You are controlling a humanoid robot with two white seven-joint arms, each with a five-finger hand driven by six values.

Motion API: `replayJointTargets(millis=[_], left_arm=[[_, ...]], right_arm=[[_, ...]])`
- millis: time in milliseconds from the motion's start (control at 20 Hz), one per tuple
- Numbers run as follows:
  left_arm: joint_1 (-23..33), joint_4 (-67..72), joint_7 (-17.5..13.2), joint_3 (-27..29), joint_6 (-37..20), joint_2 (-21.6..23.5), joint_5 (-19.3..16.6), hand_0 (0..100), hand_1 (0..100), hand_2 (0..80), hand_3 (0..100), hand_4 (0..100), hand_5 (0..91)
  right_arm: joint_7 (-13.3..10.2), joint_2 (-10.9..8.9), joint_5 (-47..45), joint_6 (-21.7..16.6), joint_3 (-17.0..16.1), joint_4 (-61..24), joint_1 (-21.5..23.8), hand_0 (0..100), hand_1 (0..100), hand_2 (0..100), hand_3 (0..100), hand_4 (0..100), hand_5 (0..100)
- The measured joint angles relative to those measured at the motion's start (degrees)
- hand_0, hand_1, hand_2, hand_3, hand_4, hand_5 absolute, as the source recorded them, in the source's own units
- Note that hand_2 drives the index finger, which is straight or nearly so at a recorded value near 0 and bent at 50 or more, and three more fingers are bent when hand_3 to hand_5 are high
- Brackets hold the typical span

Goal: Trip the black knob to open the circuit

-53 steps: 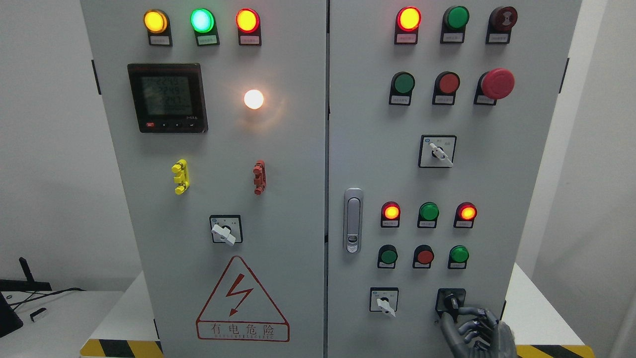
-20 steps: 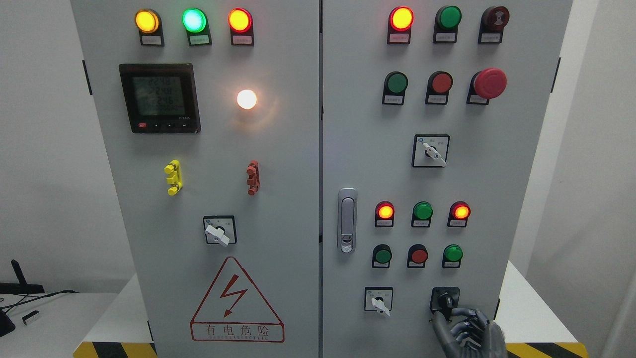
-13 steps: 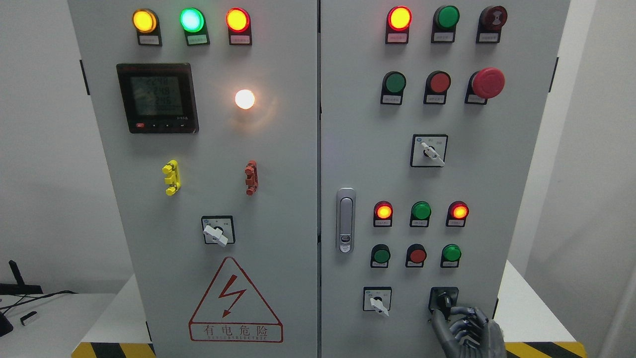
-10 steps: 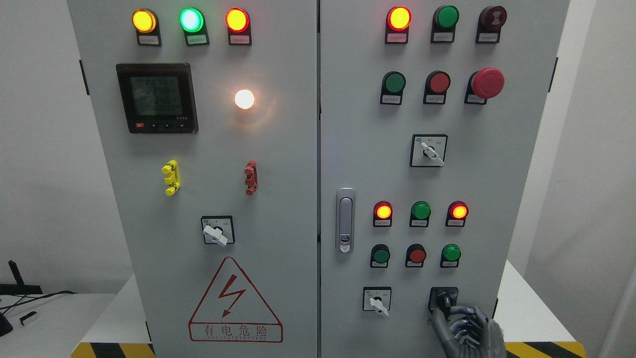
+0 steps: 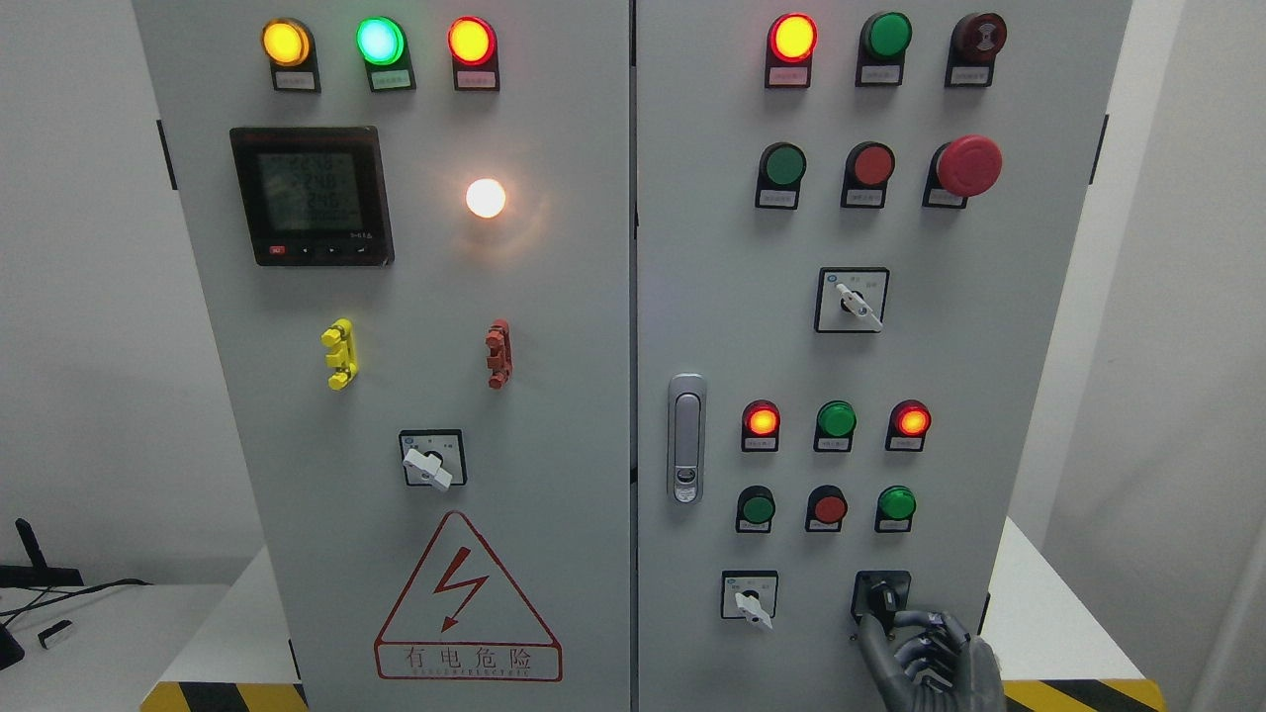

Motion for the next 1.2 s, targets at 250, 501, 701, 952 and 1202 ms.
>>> replayJointTargets(millis=[250, 501, 701, 952, 1202], left_arm=[[0.00, 0.01, 0.00, 0.00, 0.00, 0.00, 0.00, 12, 39, 0.0, 0, 0, 0.0], [0.00, 0.01, 0.00, 0.00, 0.00, 0.00, 0.00, 12, 39, 0.0, 0, 0, 0.0], [0.00, 0.00, 0.00, 0.00, 0.00, 0.01, 0.00, 12, 39, 0.0, 0, 0, 0.0], [0.00, -0.01, 0.00, 0.00, 0.00, 0.01, 0.00, 12, 39, 0.0, 0, 0, 0.0], [0.00, -0.02, 0.00, 0.00, 0.00, 0.01, 0.00, 12, 39, 0.0, 0, 0, 0.0]], right_arm=[[0.00, 0.02, -0.20, 0.24, 0.01, 0.00, -0.02, 29, 69, 57, 84, 89, 99], [-0.04, 0.04, -0.38, 0.31, 0.23, -0.02, -0.03, 29, 69, 57, 84, 89, 99], [-0.27, 0.07, -1.33, 0.64, 1.28, -0.05, -0.03, 29, 69, 58, 84, 89, 99], [-0.27, 0.16, -1.99, 0.45, 0.82, -0.12, -0.38, 30, 69, 58, 85, 90, 99], [-0.19, 0.27, -2.24, 0.40, 0.51, -0.18, -0.61, 30, 69, 58, 85, 90, 99]])
